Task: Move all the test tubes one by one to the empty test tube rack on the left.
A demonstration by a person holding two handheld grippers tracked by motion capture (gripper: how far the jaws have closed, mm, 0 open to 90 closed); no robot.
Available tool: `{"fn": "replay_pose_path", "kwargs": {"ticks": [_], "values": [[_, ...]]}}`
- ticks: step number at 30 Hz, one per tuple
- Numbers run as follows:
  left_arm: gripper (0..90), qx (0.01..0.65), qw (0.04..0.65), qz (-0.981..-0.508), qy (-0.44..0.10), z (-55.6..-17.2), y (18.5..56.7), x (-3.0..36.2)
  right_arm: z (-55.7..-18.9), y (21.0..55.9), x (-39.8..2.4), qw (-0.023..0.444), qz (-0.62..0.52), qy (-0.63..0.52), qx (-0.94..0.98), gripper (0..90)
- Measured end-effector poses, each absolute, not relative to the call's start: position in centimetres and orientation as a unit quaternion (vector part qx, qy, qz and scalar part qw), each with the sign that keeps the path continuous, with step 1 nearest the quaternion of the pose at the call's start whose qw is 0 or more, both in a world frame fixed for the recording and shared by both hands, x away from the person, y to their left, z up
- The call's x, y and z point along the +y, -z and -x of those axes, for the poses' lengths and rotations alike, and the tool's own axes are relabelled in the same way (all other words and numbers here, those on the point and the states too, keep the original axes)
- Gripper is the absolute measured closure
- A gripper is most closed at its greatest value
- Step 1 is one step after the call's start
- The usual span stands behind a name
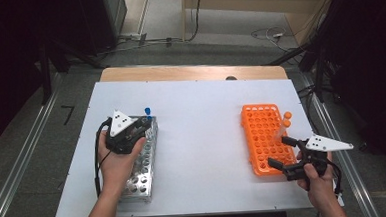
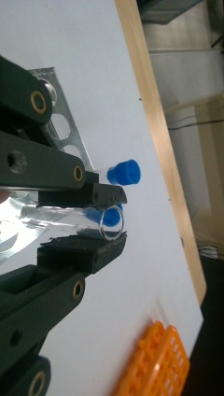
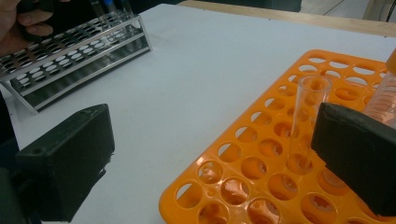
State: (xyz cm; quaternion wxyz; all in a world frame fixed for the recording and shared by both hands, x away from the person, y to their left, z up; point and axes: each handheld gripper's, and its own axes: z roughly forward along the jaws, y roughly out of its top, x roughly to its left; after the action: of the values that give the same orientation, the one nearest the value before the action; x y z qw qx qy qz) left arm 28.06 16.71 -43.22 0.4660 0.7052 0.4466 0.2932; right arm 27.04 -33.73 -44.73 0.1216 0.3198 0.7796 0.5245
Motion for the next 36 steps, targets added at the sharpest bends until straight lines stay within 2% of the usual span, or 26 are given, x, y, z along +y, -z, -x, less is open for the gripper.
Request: {"fn": "replay_pose_path", "kwargs": {"ticks": [6,11,14,19,21,24,27,34,36], "values": [[75.1,0.452,0.458,-0.709,-0.288,-28.0,43.4,16.5,-27.1,44.8,-33.8,0.123,-0.322,-0.524,0.779,0.0],[68.5,0.453,0.463,-0.709,-0.280,-27.9,43.2,16.5,-27.2,44.8,-33.9,0.125,-0.325,-0.522,0.779,0.0],[61.5,0.453,0.470,-0.704,-0.281,-27.6,42.9,16.5,-27.3,44.8,-34.0,0.128,-0.329,-0.521,0.777,0.0],[43.7,0.449,0.504,-0.689,-0.265,-26.8,42.3,16.7,-27.7,45.0,-33.8,0.136,-0.350,-0.505,0.777,6.4],[36.8,0.441,0.515,-0.687,-0.261,-26.4,42.0,16.6,-28.0,45.2,-33.6,0.145,-0.363,-0.495,0.776,13.7],[27.9,0.431,0.527,-0.689,-0.251,-25.8,41.7,16.3,-28.6,45.6,-33.4,0.144,-0.380,-0.482,0.776,20.1],[20.8,0.419,0.543,-0.688,-0.236,-25.4,41.5,16.0,-29.1,46.0,-33.4,0.140,-0.400,-0.467,0.776,28.7],[2.5,0.396,0.559,-0.702,-0.198,-24.7,41.2,14.8,-29.8,46.8,-33.6,0.172,-0.426,-0.428,0.779,50.6],[0.0,0.383,0.560,-0.711,-0.187,-24.4,41.2,14.3,-29.9,46.9,-33.7,0.175,-0.426,-0.426,0.779,57.4]]}}
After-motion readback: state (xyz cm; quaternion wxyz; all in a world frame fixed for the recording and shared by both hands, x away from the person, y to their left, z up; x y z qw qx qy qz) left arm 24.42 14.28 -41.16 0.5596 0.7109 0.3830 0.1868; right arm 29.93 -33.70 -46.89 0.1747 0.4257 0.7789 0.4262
